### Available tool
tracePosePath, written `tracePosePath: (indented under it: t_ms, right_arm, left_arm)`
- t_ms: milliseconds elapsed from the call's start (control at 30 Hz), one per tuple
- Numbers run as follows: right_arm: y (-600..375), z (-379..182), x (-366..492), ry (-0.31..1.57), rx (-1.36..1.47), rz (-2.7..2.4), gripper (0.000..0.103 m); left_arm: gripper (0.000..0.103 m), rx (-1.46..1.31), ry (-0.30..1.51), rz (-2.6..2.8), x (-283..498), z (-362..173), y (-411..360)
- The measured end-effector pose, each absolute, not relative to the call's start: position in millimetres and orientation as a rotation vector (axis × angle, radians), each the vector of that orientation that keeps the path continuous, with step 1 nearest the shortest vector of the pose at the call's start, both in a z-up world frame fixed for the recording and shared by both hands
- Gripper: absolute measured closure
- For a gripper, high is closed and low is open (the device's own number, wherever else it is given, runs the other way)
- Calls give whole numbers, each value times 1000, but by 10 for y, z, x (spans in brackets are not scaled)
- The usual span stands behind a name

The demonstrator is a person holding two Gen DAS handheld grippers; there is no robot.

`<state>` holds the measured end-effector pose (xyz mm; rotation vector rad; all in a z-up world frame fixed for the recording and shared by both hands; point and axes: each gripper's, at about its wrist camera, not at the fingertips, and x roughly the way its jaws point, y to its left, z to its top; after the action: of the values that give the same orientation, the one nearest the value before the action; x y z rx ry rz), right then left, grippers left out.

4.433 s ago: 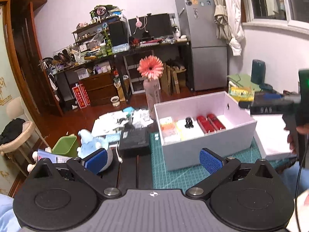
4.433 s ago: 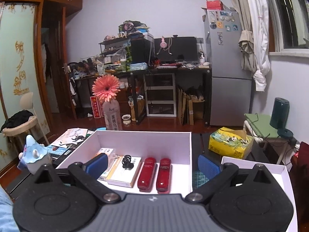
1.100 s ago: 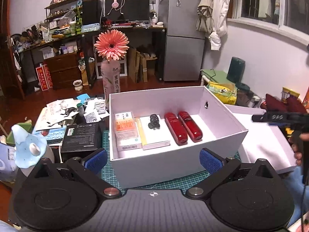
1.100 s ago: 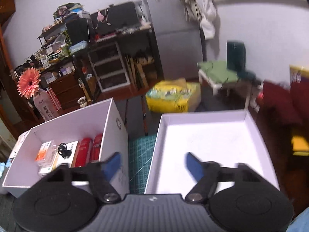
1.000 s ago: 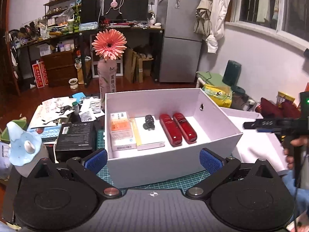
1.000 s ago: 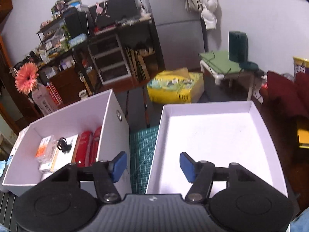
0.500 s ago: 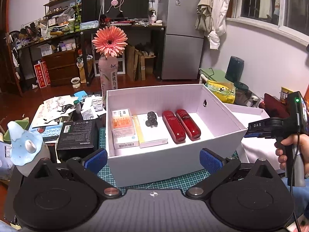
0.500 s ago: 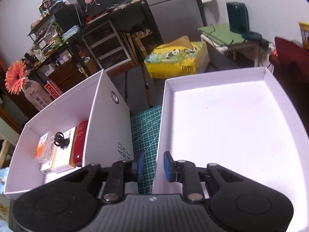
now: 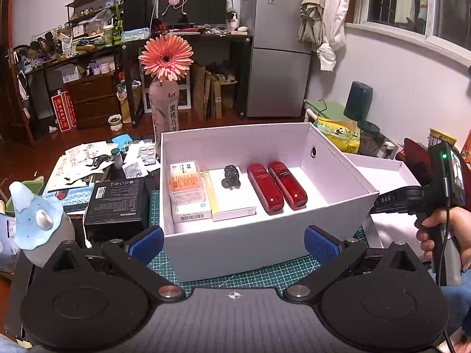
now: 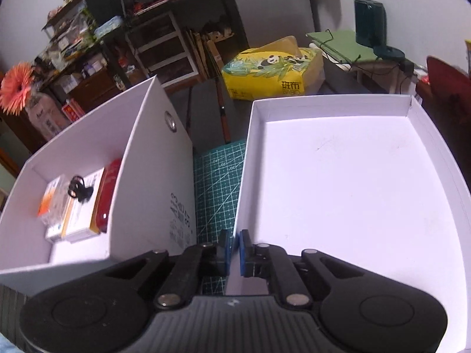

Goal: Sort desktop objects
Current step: 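Lower the right gripper onto the lid's side wall and close it, then lift the white lid up by its wall with the right gripper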

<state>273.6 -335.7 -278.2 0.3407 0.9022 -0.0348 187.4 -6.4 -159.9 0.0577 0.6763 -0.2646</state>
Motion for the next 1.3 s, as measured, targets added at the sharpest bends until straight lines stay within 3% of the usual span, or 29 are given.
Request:
tracePosePath:
  t_ms: [467,1300]
  right_arm:
    - [-3231,-2677,2378,974,164,-41,101]
    - [-3271,-2705,2473,921,180,-33,95]
  left_arm:
    - [0,54,667,-239,1862,-1591,-22]
    - [1,-6,666,-214,1880,-1556,63]
